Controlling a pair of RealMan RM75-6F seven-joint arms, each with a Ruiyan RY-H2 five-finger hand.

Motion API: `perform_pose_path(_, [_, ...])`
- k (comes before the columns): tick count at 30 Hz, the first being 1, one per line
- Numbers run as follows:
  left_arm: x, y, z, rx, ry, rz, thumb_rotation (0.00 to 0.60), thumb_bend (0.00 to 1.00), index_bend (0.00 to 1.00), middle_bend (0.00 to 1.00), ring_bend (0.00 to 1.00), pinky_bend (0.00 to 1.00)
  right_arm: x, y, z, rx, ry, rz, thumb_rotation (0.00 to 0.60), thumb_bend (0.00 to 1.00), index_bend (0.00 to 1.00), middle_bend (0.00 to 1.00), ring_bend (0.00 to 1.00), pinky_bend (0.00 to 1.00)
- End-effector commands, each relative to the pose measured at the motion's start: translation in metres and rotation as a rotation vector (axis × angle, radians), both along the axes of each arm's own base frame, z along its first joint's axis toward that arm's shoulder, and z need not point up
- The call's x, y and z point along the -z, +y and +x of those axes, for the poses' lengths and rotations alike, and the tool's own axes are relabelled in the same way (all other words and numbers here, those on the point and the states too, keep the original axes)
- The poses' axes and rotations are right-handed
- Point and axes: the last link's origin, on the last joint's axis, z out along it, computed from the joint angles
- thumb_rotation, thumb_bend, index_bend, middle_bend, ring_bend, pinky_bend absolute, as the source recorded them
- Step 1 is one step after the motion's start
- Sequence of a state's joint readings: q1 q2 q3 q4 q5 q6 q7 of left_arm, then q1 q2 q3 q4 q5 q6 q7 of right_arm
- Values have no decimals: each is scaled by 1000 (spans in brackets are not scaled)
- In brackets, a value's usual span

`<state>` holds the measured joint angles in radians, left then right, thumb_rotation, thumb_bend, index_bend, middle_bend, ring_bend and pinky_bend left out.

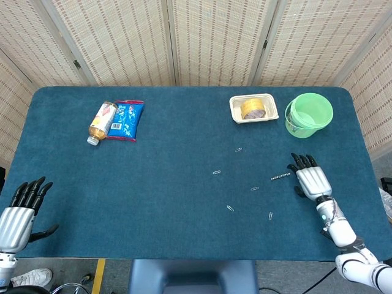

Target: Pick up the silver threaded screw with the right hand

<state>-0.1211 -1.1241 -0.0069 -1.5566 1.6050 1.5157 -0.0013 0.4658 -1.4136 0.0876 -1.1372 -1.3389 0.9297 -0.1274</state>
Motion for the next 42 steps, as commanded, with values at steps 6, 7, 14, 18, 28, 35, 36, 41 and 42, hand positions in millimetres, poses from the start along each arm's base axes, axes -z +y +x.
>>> perform_pose_path(6, [0, -1, 0, -2, 1, 2, 600, 192, 0, 0, 0, 0, 5, -9, 0, 2, -29, 11, 600, 378, 352, 0, 0, 0])
perform_pose_path(7, [0, -1, 0, -1, 1, 2, 600, 192, 0, 0, 0, 0, 6, -10, 0, 2, -27, 11, 600, 378, 359, 0, 0, 0])
perform_pose_path(14, [0, -1, -1, -3, 1, 1, 600, 192, 0, 0, 0, 0, 10, -19, -3, 5, -16, -10, 600, 379, 369, 0, 0, 0])
perform_pose_path(18, [0, -1, -1, -1, 1, 0, 600, 192, 0, 0, 0, 0, 16, -22, -4, 2, -5, -21, 600, 379, 388, 0, 0, 0])
perform_pose_path(28, [-1, -2, -1, 1, -3, 0, 600, 192, 0, 0, 0, 0, 26, -30, -2, -12, -13, -55, 600, 379, 450, 0, 0, 0])
perform_pose_path(35, [-1, -2, -1, 2, -2, -3, 600, 192, 0, 0, 0, 0, 29, -34, -3, -8, -3, -60, 600, 379, 454, 0, 0, 0])
perform_pose_path(36, [-1, -3, -1, 1, -3, -3, 600, 191, 0, 0, 0, 0, 30, -34, -3, -7, -3, -58, 600, 379, 457, 0, 0, 0])
perform_pose_path(41, [-1, -3, -1, 2, -5, -3, 600, 192, 0, 0, 0, 0, 33, -35, -3, -2, -1, -51, 600, 379, 467, 0, 0, 0])
perform_pose_path(42, [-1, -3, -1, 2, -5, -4, 600, 192, 0, 0, 0, 0, 34, -35, -3, -1, -1, -51, 600, 379, 470, 0, 0, 0])
